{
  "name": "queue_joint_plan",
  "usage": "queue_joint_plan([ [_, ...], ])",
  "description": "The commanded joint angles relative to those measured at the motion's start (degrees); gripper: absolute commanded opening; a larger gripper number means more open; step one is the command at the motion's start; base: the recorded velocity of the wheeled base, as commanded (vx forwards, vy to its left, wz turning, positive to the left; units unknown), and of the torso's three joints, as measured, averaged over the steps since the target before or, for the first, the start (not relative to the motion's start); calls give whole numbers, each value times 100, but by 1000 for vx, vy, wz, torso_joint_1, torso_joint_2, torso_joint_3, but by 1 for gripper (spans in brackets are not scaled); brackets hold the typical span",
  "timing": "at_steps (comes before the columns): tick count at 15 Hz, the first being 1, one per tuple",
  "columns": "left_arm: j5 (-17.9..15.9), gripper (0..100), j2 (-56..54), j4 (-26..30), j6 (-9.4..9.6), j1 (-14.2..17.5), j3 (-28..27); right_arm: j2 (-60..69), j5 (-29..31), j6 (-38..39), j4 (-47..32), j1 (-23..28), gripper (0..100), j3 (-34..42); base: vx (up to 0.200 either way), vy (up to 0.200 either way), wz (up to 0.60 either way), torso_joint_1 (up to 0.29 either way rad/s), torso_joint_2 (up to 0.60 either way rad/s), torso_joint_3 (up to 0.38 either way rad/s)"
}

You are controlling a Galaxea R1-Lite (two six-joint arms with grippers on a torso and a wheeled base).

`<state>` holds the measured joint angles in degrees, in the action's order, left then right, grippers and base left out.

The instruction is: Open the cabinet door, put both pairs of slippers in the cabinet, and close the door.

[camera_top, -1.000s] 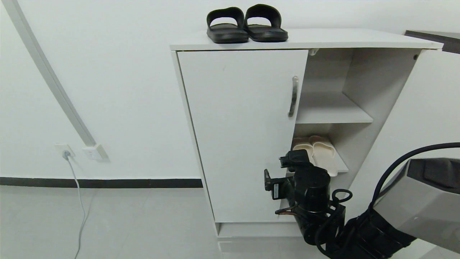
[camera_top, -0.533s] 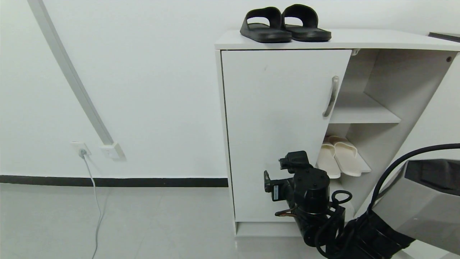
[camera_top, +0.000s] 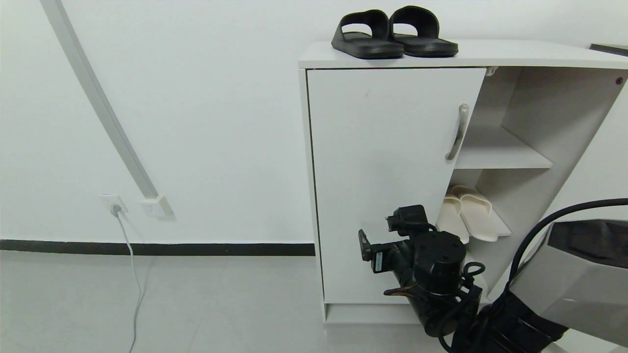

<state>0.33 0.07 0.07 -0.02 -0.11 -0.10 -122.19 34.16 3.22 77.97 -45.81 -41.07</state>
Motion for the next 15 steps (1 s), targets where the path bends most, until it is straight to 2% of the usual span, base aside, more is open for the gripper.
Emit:
queue_joint_plan([
  [1,99,0,1,1,-33,2,1,-25,-23,-23,8,55,100,29,0,0,0,0,0,0],
  [8,81,0,1,1,-15,2,1,-51,-23,-41,25,55,100,29,0,0,0,0,0,0],
  [11,55,0,10,1,73,2,1,-51,-23,-41,25,55,100,46,0,0,0,0,0,0],
  [15,46,0,10,1,38,2,1,-86,-32,-41,25,55,100,46,0,0,0,18,-244,-267],
])
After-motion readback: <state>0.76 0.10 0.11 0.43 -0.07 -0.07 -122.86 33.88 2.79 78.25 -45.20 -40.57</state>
